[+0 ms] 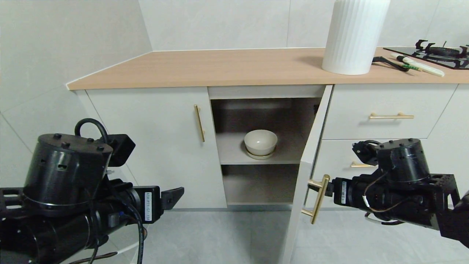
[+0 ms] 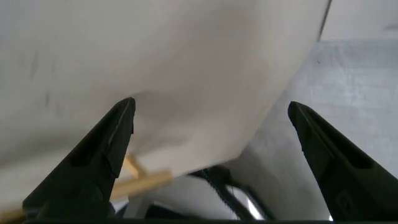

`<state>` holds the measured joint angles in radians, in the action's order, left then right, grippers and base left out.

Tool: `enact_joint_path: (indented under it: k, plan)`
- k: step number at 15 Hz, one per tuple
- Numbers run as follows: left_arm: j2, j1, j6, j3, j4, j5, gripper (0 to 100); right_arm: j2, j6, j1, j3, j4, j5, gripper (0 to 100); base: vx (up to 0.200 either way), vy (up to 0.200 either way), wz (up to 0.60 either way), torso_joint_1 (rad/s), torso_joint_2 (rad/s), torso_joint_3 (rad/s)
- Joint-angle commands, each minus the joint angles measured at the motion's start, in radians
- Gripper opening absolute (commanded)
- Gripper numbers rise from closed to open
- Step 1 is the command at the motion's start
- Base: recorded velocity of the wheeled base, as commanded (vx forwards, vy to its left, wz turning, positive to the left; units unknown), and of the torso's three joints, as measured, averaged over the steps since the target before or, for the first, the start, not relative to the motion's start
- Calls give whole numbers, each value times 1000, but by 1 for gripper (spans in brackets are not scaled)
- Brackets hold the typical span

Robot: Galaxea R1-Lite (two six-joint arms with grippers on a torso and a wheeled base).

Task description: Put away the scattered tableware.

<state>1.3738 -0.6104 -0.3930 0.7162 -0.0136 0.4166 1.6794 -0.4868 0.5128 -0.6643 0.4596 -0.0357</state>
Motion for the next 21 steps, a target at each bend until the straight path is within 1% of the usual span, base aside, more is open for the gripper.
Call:
enact_joint_path:
  k: [1, 2, 4, 5, 6, 7, 11, 12, 13, 15, 21]
  plan:
    - [-1, 0, 0, -1, 0, -1, 100, 114, -7, 1, -66, 7, -1, 100, 0, 0, 0, 0, 0, 0]
    - [2, 0, 0, -1, 0, -1, 100, 143, -10, 0, -66, 30, -3, 100, 0, 0, 0, 0, 0, 0]
    - [7, 0, 0, -3, 0, -1, 100, 195, -16, -2, -60, 133, -12, 100, 0, 0, 0, 0, 0, 0]
    - [5, 0, 2, -4, 0, -1, 100, 234, -44, 0, -58, 217, -42, 100, 0, 0, 0, 0, 0, 0]
    - [5, 0, 2, -4, 0, -1, 100, 246, -50, 0, -60, 238, -53, 100, 0, 0, 0, 0, 0, 0]
    - [5, 0, 2, -4, 0, -1, 100, 286, -65, 0, -64, 297, -85, 100, 0, 0, 0, 0, 0, 0]
    - [7, 0, 3, -4, 1, -1, 100, 364, -111, 0, -87, 442, -128, 100, 0, 0, 0, 0, 0, 0]
    - [5, 0, 5, -4, 1, -1, 100, 382, -116, 0, -95, 456, -145, 100, 0, 0, 0, 0, 0, 0]
    - [7, 0, 3, -4, 1, -1, 100, 405, -118, 0, -107, 470, -171, 100, 200, 0, 0, -2, 2, 2]
    - [7, 0, 3, -4, 0, -1, 100, 416, -127, 0, -115, 487, -179, 100, 200, 0, 0, 0, 0, 5]
    - [16, 0, 3, -3, -2, 2, 100, 415, -164, 0, -124, 491, -181, 100, 0, 0, 0, 0, 0, 0]
